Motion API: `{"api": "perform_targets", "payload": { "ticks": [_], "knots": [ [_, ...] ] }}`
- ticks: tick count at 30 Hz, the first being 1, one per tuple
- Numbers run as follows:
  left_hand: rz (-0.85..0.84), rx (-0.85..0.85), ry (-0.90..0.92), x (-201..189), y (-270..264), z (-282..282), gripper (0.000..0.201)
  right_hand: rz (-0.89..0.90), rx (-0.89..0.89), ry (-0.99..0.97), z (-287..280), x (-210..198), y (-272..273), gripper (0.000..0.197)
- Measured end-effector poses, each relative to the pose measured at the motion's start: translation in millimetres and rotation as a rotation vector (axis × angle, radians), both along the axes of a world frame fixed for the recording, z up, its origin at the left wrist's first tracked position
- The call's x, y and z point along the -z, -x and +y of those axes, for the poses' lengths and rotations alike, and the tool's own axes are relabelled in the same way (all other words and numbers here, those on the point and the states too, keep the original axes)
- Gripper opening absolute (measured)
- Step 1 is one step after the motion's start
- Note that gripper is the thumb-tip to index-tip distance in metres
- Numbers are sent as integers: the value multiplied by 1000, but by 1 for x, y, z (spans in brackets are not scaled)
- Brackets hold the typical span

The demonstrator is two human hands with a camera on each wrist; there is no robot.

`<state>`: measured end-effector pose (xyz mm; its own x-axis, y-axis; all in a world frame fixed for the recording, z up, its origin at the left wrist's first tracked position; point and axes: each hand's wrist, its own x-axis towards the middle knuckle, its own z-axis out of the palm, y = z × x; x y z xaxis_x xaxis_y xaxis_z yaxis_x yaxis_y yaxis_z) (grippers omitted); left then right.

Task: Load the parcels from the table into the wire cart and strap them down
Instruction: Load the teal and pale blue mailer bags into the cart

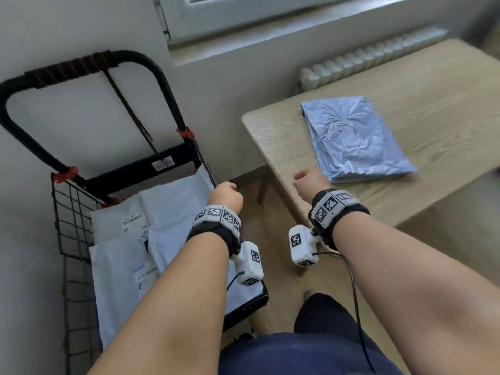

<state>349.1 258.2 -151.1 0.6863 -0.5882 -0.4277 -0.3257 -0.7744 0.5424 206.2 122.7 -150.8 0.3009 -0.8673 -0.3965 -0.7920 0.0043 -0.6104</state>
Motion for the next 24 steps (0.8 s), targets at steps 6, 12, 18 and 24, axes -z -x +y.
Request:
{"api": "perform_targets", "payload": {
  "ticks": [6, 12, 18, 24],
  "knots": [
    [17, 156, 17, -1, 41, -76, 42, 54, 63, 70, -64, -3, 53, 31],
    [97, 116, 11, 9, 79, -165, 44, 118, 18, 28, -149, 9, 91, 35],
    [103, 27, -13, 22, 117, -246, 41, 200, -84, -5, -240, 21, 123, 31],
    [95, -104, -39, 43, 142, -300, 47, 210, -61, -78, -309, 38, 146, 39]
  ]
}}
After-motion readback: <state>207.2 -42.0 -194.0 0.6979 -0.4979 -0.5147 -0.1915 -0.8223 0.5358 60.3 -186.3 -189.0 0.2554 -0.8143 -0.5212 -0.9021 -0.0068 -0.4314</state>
